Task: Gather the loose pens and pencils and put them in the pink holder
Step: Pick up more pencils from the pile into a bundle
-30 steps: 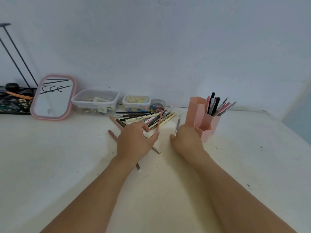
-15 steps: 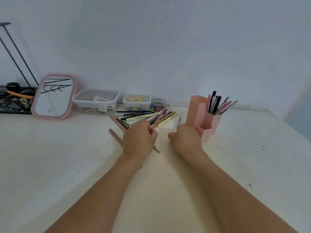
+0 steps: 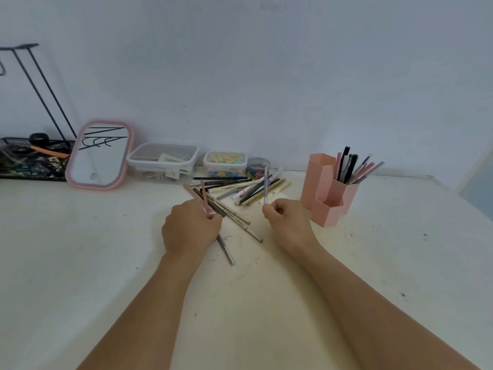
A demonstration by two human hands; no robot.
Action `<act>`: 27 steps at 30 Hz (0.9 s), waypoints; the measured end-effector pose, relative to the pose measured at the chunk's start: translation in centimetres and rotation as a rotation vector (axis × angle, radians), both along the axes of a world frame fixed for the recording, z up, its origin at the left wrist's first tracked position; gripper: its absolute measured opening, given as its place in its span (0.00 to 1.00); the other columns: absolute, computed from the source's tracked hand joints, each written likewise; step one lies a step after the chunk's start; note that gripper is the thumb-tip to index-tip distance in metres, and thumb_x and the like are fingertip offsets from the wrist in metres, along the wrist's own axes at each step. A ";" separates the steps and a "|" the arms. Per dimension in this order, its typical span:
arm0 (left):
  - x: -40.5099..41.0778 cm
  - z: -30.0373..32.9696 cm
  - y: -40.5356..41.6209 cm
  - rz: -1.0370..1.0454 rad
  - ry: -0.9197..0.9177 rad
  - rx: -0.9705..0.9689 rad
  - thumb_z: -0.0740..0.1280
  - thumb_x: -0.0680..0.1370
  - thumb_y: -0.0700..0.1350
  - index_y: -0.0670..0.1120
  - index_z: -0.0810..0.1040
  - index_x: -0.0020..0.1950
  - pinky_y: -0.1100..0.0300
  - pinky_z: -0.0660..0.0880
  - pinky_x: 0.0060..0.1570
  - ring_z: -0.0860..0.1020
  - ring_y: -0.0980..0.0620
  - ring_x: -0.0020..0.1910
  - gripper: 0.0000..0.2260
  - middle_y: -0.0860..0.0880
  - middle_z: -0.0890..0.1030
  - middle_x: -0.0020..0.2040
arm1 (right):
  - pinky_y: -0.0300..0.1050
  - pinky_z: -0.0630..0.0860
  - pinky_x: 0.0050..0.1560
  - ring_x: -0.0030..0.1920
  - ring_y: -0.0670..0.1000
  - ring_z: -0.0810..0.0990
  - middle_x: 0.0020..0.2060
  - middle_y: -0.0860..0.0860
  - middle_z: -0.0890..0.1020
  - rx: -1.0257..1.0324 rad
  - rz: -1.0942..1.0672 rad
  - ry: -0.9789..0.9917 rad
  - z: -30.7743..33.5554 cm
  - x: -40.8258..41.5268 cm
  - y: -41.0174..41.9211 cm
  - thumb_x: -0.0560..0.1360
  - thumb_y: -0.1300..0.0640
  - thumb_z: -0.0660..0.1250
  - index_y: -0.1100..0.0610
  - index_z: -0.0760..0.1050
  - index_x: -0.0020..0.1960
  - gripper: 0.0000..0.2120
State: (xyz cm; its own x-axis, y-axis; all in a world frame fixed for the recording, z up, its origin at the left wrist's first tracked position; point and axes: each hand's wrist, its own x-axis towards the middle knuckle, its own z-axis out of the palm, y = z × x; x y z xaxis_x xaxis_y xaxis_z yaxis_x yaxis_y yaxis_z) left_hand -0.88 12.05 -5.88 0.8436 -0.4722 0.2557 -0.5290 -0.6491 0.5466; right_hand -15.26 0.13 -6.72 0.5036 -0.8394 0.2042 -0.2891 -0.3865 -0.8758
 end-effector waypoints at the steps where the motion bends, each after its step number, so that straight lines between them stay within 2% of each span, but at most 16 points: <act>1: 0.2 -0.2 -0.2 -0.003 0.007 -0.020 0.72 0.73 0.52 0.50 0.74 0.35 0.58 0.68 0.31 0.75 0.51 0.34 0.11 0.51 0.79 0.36 | 0.43 0.65 0.36 0.30 0.47 0.64 0.28 0.51 0.69 0.011 0.024 -0.023 0.0 0.0 0.0 0.77 0.58 0.66 0.65 0.70 0.33 0.16; 4: 0.3 -0.4 -0.7 -0.072 0.024 -0.244 0.71 0.74 0.56 0.50 0.74 0.35 0.57 0.75 0.34 0.80 0.50 0.34 0.14 0.51 0.81 0.35 | 0.41 0.66 0.35 0.31 0.46 0.66 0.28 0.49 0.70 0.008 0.116 -0.060 0.1 0.2 0.5 0.79 0.57 0.66 0.62 0.72 0.34 0.16; 6: 0.0 -0.3 -1.2 -0.168 0.092 -0.426 0.68 0.76 0.61 0.51 0.76 0.37 0.57 0.75 0.34 0.79 0.51 0.32 0.16 0.51 0.80 0.34 | 0.40 0.67 0.35 0.30 0.45 0.66 0.28 0.46 0.71 -0.014 0.195 -0.072 0.2 0.5 1.3 0.80 0.57 0.66 0.61 0.73 0.36 0.15; 8: -0.5 -0.4 -1.8 -0.286 0.176 -0.511 0.65 0.77 0.63 0.50 0.80 0.40 0.57 0.73 0.34 0.77 0.51 0.33 0.18 0.48 0.80 0.34 | 0.36 0.65 0.34 0.30 0.42 0.65 0.27 0.43 0.70 -0.063 0.266 -0.077 0.2 0.9 2.1 0.80 0.59 0.66 0.59 0.73 0.35 0.14; 12: -1.4 -0.4 -2.7 -0.422 0.276 -0.548 0.65 0.82 0.52 0.44 0.82 0.43 0.60 0.69 0.34 0.71 0.59 0.29 0.14 0.50 0.76 0.31 | 0.35 0.64 0.34 0.30 0.43 0.67 0.28 0.43 0.71 -0.194 0.372 -0.062 -0.1 1.4 2.8 0.79 0.61 0.67 0.60 0.75 0.38 0.11; 15: -1.4 -0.1 -3.0 -0.391 0.327 -0.591 0.61 0.84 0.46 0.47 0.76 0.39 0.62 0.66 0.32 0.69 0.59 0.28 0.14 0.51 0.72 0.31 | 0.38 0.65 0.34 0.30 0.43 0.67 0.29 0.44 0.73 -0.204 0.362 -0.054 0.1 1.2 2.4 0.80 0.54 0.68 0.58 0.78 0.40 0.12; 17: -1.2 0.0 -3.0 -0.385 0.368 -0.655 0.58 0.85 0.46 0.44 0.72 0.38 0.61 0.67 0.31 0.68 0.54 0.28 0.16 0.49 0.72 0.31 | 0.41 0.69 0.36 0.32 0.43 0.70 0.32 0.44 0.76 -0.245 0.212 -0.045 0.2 0.8 1.1 0.80 0.48 0.67 0.54 0.80 0.44 0.12; 19: -0.9 0.1 -2.9 -0.387 0.501 -0.754 0.57 0.86 0.46 0.43 0.71 0.41 0.58 0.66 0.26 0.66 0.52 0.26 0.15 0.49 0.68 0.29 | 0.46 0.75 0.44 0.40 0.44 0.75 0.40 0.44 0.78 -0.368 0.040 0.130 0.1 0.1 -0.8 0.80 0.45 0.64 0.48 0.80 0.55 0.10; 22: -0.4 0.0 -2.9 -0.349 0.610 -0.785 0.57 0.85 0.47 0.45 0.73 0.43 0.60 0.58 0.24 0.60 0.54 0.25 0.13 0.52 0.64 0.28 | 0.54 0.77 0.55 0.54 0.52 0.78 0.53 0.48 0.77 -0.397 0.013 0.456 -0.4 -0.4 -2.6 0.81 0.43 0.60 0.44 0.72 0.70 0.19; 25: -0.2 -0.2 -2.9 -0.342 0.655 -0.797 0.59 0.85 0.50 0.46 0.75 0.42 0.61 0.56 0.24 0.58 0.54 0.24 0.14 0.52 0.63 0.27 | 0.54 0.76 0.58 0.60 0.56 0.76 0.60 0.52 0.76 -0.420 0.026 0.580 -0.6 0.2 -2.6 0.81 0.41 0.58 0.45 0.71 0.72 0.21; 27: -0.2 -0.2 -2.9 -0.345 0.701 -0.798 0.60 0.85 0.52 0.46 0.74 0.41 0.61 0.56 0.23 0.57 0.55 0.23 0.15 0.52 0.63 0.26 | 0.53 0.77 0.56 0.56 0.57 0.77 0.59 0.53 0.75 -0.425 -0.002 0.618 -0.3 0.4 -2.3 0.81 0.41 0.59 0.50 0.74 0.66 0.19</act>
State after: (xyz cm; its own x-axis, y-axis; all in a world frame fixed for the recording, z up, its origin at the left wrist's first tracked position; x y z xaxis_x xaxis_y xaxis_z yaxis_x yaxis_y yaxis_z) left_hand -1.04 9.12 -6.09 0.7751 -0.6223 0.1089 -0.0241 0.1431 0.9894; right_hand -14.82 -2.16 -6.97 0.6305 -0.7523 0.1914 -0.6810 -0.6544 -0.3287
